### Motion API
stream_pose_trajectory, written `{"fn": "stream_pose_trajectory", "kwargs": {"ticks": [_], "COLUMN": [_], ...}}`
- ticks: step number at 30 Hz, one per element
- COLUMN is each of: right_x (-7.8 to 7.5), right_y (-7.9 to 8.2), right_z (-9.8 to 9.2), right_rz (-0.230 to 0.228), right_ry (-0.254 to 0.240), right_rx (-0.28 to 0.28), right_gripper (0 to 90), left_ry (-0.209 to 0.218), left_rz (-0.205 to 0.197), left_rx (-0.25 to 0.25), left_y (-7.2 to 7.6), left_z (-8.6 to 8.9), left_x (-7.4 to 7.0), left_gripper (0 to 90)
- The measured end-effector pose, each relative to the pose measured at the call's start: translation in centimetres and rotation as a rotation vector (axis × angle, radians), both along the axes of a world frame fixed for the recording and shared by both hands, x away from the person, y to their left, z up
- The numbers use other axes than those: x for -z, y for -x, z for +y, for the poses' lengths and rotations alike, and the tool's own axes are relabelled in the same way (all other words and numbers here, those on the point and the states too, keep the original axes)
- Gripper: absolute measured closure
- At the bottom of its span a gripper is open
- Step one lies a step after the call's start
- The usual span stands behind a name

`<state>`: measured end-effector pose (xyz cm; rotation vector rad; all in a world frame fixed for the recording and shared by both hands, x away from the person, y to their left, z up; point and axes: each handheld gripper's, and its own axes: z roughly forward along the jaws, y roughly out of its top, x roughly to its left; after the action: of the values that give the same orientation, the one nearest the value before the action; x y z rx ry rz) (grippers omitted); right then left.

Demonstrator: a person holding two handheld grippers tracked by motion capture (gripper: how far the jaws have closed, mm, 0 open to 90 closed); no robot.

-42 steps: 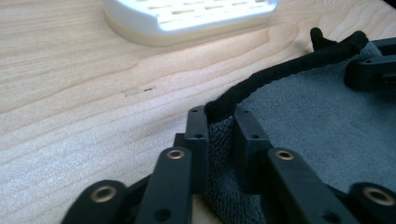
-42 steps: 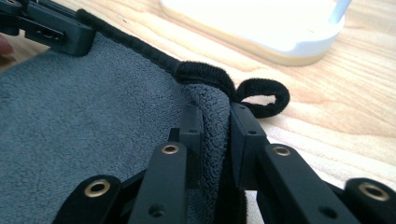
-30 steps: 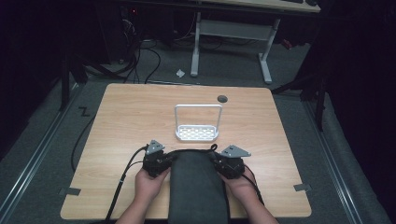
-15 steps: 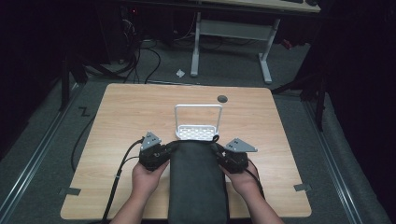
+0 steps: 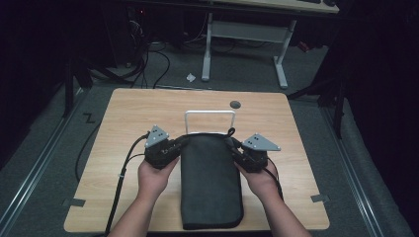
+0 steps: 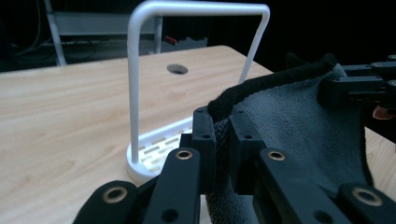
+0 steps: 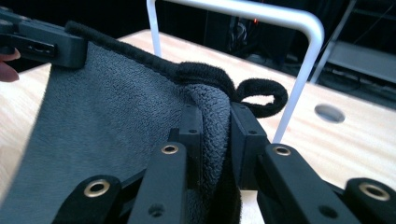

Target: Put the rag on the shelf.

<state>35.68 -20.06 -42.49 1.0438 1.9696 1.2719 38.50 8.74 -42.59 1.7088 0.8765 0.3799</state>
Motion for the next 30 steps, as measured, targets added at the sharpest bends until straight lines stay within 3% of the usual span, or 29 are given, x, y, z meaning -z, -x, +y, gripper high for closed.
{"fn": "stream_pose_trajectory", "kwargs": {"ticks": [15,30], "right_x": [-4.5,-8.1], "right_y": [-0.6,-1.4], "right_z": [-0.3,-0.6], "right_rz": [-0.106,-0.185], "right_ry": [-0.035,-0.058], "right_rx": [0.008,0.017], "right_gripper": [77.7,77.8], "left_ry": [0.023,0.04], "left_rz": [-0.119,-0.201], "left_rx": [-0.008,-0.015], "left_y": [-0.5,-1.6], "left_z": [-0.4,-0.5], "left_x": [-5.0,-8.5], "left_gripper": [82.8,83.1]}}
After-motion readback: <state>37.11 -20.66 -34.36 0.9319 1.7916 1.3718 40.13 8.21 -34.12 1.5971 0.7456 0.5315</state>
